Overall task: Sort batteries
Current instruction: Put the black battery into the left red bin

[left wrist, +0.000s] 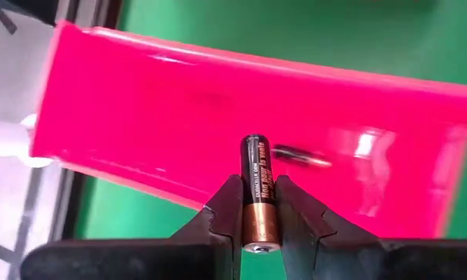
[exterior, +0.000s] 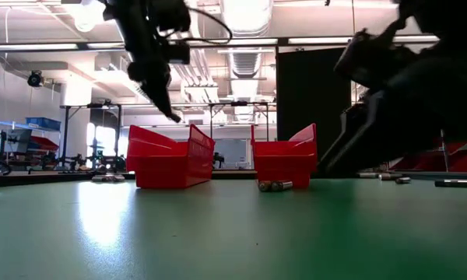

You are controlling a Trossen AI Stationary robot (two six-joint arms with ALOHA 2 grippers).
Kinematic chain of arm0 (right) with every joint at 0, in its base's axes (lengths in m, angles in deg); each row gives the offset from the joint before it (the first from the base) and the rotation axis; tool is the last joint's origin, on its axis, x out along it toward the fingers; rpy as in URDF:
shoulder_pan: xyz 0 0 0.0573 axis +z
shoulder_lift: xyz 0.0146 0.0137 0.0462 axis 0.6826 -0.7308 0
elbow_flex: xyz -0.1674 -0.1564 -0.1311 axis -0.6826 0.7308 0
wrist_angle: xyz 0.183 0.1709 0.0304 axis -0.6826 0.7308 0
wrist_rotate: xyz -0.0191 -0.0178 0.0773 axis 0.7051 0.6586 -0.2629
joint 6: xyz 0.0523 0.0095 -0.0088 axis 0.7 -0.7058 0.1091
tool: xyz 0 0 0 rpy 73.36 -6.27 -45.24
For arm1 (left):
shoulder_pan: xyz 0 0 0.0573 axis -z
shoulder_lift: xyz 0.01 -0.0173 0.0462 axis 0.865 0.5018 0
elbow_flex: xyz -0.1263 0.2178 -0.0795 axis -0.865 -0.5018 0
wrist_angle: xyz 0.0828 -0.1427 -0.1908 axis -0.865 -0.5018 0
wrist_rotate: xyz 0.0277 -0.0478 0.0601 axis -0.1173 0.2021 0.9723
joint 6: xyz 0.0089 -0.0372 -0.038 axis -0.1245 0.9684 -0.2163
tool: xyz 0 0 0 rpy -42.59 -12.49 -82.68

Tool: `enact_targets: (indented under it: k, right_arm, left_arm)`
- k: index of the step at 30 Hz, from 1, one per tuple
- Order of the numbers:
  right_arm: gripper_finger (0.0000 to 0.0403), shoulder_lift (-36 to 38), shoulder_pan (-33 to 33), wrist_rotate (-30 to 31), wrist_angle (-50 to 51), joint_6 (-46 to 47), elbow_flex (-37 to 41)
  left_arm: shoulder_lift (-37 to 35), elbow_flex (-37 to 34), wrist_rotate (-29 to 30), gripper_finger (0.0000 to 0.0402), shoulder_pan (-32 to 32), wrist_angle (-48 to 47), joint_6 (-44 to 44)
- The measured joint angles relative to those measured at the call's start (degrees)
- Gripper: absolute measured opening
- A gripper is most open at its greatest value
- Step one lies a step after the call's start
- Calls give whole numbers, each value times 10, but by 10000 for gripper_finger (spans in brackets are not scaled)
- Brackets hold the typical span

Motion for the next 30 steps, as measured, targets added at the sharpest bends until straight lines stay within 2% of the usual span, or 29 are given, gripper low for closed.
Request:
enact_targets:
  k: [6,16,20,30]
  right_arm:
    - [299,47,-26,-4,53,-11,0]
    - [296,102,-67,5,80,-77,-1]
    - [304,98,-72,40,80,-80,-1]
    - [304,109,-76,46,74,-79,-1]
  left_arm:
    - [50,19,-17,37,-31,9,-65]
    - [163,145,-32,37,-54,-80,-108]
    - [205,154,-42,37,-68,-87,-108]
    - [271,153,-54,37,-88,-57,-151]
